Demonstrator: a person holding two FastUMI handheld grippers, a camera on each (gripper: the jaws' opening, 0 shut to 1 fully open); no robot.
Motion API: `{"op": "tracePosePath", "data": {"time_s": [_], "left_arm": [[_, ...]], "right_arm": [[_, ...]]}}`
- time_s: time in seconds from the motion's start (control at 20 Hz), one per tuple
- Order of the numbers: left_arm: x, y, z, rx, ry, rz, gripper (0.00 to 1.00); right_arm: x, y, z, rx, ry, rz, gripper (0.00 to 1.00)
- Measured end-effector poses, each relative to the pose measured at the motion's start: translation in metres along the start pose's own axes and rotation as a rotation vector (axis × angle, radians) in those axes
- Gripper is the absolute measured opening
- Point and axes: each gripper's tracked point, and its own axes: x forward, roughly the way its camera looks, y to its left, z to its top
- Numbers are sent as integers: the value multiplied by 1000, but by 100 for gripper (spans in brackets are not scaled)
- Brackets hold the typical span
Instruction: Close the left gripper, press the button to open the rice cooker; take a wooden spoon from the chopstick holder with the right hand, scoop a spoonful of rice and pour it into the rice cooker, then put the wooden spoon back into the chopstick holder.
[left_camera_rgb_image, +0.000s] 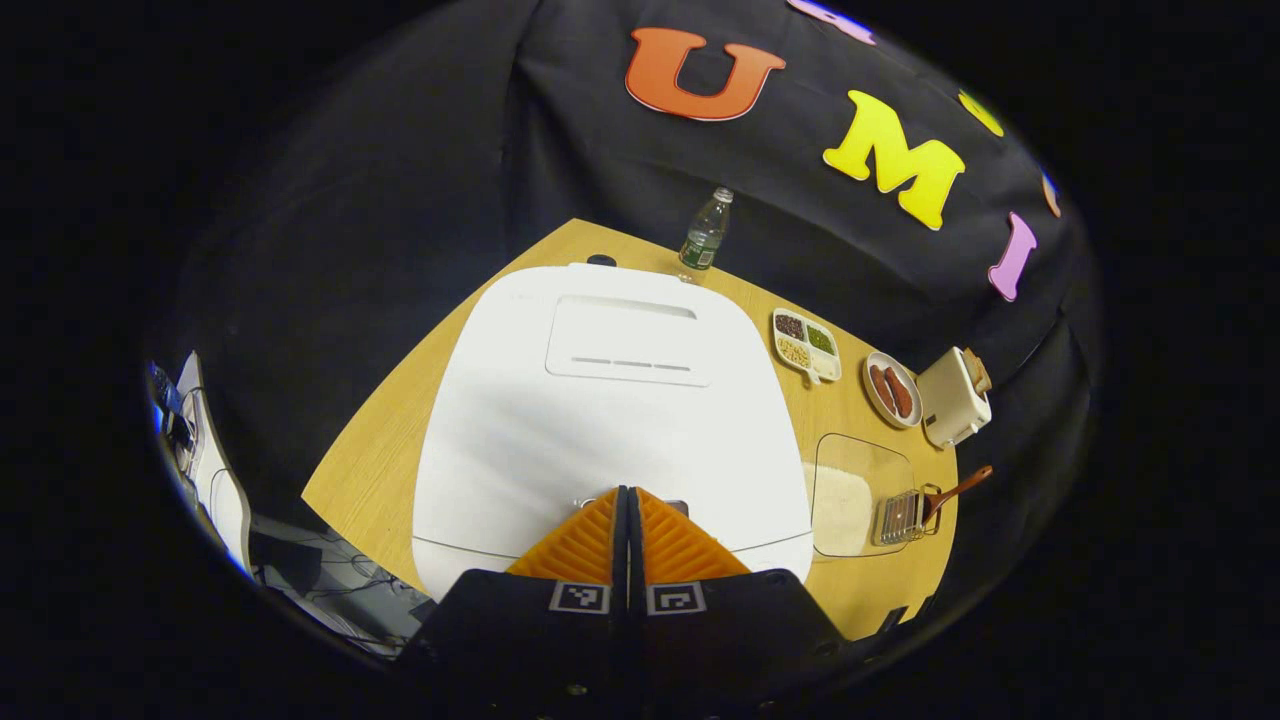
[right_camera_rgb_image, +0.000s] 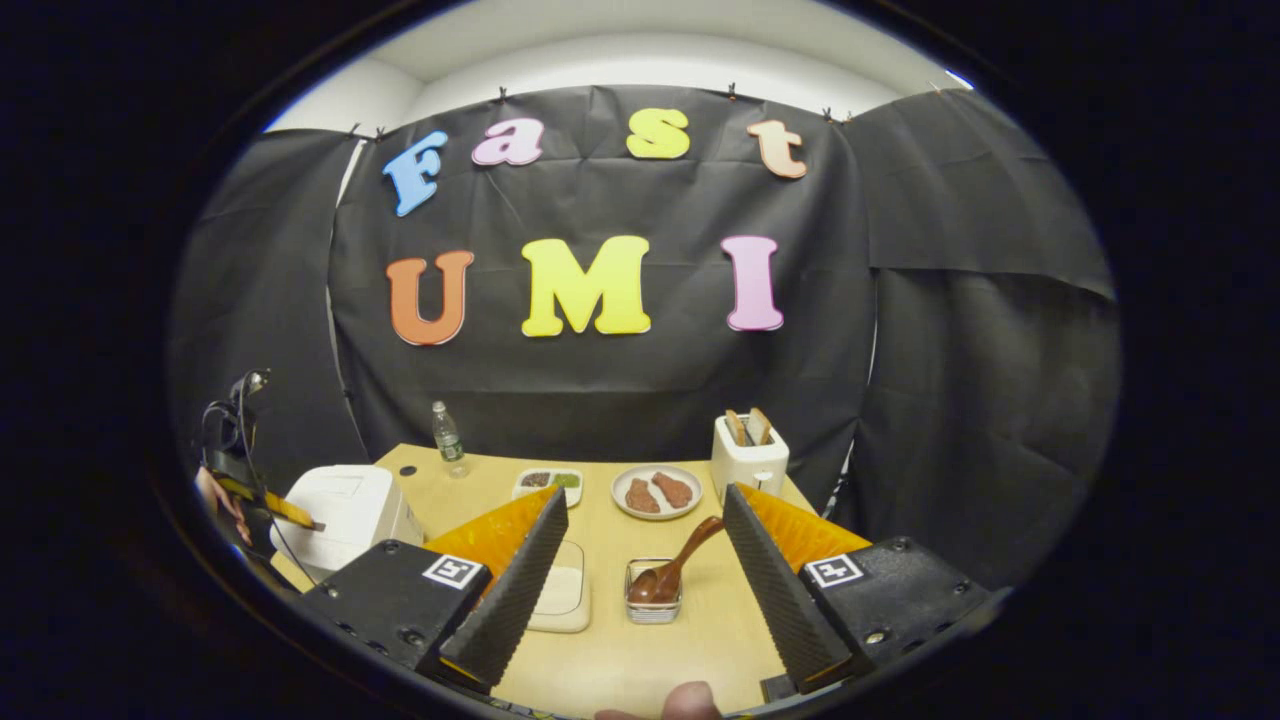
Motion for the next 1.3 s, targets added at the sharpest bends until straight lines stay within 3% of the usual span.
{"op": "tracePosePath", "data": {"time_s": [0.25, 0.45, 0.5, 0.55, 0.6, 0.7, 0.75, 0.9, 1.3], "left_arm": [[-41, -15, 69, 14, -266, -42, 1], [-71, -24, 132, 43, -479, -30, 4], [-79, -24, 145, 43, -529, -23, 12], [-87, -20, 154, 39, -561, -7, 30], [-93, -18, 160, 36, -588, 9, 35], [-107, -15, 165, 40, -639, 38, 67], [-117, -22, 161, 48, -666, 34, 97], [-143, -27, 150, 103, -736, 53, 94], [-203, -81, 113, 166, -850, 15, 94]], "right_arm": [[-7, -12, 10, -4, -35, -8, 100], [-13, -21, 18, 2, -59, -12, 100], [-14, -24, 19, 8, -65, -13, 100], [-14, -26, 18, 9, -65, -12, 100], [-15, -29, 17, 6, -64, -13, 99], [-13, -35, 17, 2, -64, -12, 100], [-13, -38, 18, -5, -65, -15, 100], [-10, -42, 21, -11, -74, -10, 100], [8, -40, 2, 13, -19, 61, 100]]}}
